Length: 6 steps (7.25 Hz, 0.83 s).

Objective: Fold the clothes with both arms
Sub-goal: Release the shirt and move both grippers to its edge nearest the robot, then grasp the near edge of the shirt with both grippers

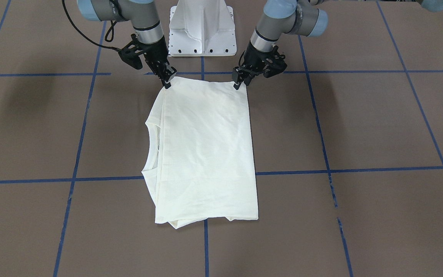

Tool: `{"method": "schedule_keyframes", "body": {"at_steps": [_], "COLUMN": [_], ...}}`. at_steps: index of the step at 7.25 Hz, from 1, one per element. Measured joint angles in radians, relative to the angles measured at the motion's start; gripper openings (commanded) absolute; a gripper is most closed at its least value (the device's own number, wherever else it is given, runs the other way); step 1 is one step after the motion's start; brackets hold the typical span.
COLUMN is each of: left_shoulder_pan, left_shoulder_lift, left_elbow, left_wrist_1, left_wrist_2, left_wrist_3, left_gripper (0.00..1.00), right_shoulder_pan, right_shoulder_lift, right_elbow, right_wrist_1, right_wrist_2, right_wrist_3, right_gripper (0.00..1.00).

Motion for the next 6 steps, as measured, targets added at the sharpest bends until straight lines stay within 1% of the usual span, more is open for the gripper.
{"method": "schedule_keyframes", "body": {"at_steps": [2,3,4,5,6], "left_shoulder_pan": [0.019,0.024,0.027,0.027,0.028], "left_shoulder_lift": [0.001,0.001,0.000,-0.001,-0.001], "left_elbow": [0.001,0.001,0.000,-0.002,-0.004], "left_wrist_1": [0.014,0.026,0.043,0.054,0.059], "left_wrist_2": [0.002,0.002,0.002,0.002,0.003], "left_wrist_3": [-0.010,-0.012,-0.014,-0.018,-0.029], "left_gripper": [0.57,0.52,0.22,0.00,0.00], "right_shoulder_pan": [0.000,0.000,0.000,0.001,0.002], "right_shoulder_lift": [0.001,0.000,0.000,0.000,-0.001], "right_elbow": [0.002,0.002,0.003,0.004,0.005], "right_wrist_1": [0.001,0.001,0.001,0.001,0.001], "right_wrist_2": [0.003,0.003,0.003,0.002,0.002], "right_wrist_3": [0.000,0.000,0.000,0.000,0.000], "right_gripper": [0.00,0.00,0.00,0.00,0.00]}}
